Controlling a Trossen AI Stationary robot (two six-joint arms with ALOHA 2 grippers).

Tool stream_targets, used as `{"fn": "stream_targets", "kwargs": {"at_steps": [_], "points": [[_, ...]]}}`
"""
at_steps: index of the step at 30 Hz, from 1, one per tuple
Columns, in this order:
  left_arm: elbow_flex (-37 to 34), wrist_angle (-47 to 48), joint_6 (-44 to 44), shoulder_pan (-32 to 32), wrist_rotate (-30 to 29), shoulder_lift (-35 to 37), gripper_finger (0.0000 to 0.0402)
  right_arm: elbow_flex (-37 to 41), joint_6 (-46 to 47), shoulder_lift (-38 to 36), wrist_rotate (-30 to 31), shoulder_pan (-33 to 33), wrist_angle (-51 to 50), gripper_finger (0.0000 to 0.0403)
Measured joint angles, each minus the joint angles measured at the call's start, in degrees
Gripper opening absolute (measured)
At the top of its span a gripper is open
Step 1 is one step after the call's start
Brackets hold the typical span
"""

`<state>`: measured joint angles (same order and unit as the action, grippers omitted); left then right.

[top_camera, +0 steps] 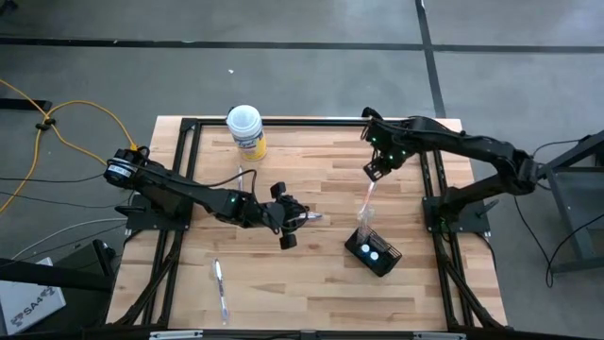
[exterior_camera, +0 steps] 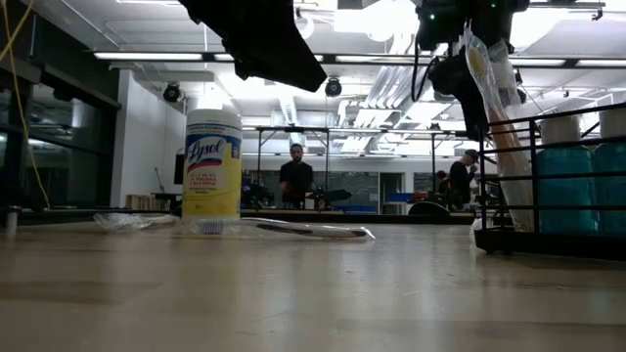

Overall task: Pick & Place toothbrushing station
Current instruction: Put the orange toothbrush into the wire organizer

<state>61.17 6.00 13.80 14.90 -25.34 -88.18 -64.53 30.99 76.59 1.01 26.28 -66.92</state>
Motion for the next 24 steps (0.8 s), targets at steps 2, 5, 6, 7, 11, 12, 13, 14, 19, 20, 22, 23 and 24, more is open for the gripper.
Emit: {"fn": "stream_targets", "kwargs": {"at_steps": [2,5,6,7,11,12,13,14,19,20,22,23,24], "points": [[0.0,0.0,0.0,0.0,0.0,0.0,0.0131,0.0,3.5,0.62,0.16,0.41,0.0,0.0079],[0.0,0.0,-0.93,0.0,0.0,0.0,0.0131,0.0,9.48,0.88,0.5,0.4,0.11,0.0079],[0.0,0.0,-1.68,-0.04,0.0,0.0,0.0131,0.0,11.25,0.86,0.46,0.32,0.13,0.0079],[0.0,0.02,-2.33,-0.04,0.0,0.0,0.0131,0.0,13.0,0.82,0.46,0.02,0.14,0.0079],[0.0,0.02,-3.94,-0.04,0.0,0.0,0.0131,0.0,19.45,0.82,2.49,-1.03,0.49,0.0079],[0.0,0.02,-3.98,-0.04,0.0,0.0,0.0131,0.0,20.42,0.82,3.09,-1.21,0.44,0.0079],[0.0,0.02,-4.33,-0.04,0.0,0.0,0.0131,0.0,21.12,0.82,3.67,-1.33,0.46,0.0079],[0.0,0.02,-4.73,-0.04,0.0,0.0,0.0131,0.0,21.42,0.82,4.36,-1.49,0.45,0.0079],[0.0,0.26,-6.95,-0.04,0.02,0.0,0.0131,0.0,24.91,0.82,7.07,-3.41,0.57,0.0079],[0.0,0.26,-6.97,-0.04,0.02,0.0,0.0131,0.0,26.06,0.82,7.02,-3.72,0.77,0.0079],[0.0,0.22,-6.97,-0.04,0.0,0.0,0.0131,0.0,27.57,0.82,6.98,-4.35,1.06,0.0079],[0.0,0.22,-7.09,-0.05,0.02,0.0,0.0131,0.0,28.17,0.82,7.02,-4.71,1.26,0.0079],[0.0,0.22,-7.57,-0.15,0.02,0.0,0.0131,0.0,29.02,0.82,7.01,-5.06,1.48,0.0079]]}}
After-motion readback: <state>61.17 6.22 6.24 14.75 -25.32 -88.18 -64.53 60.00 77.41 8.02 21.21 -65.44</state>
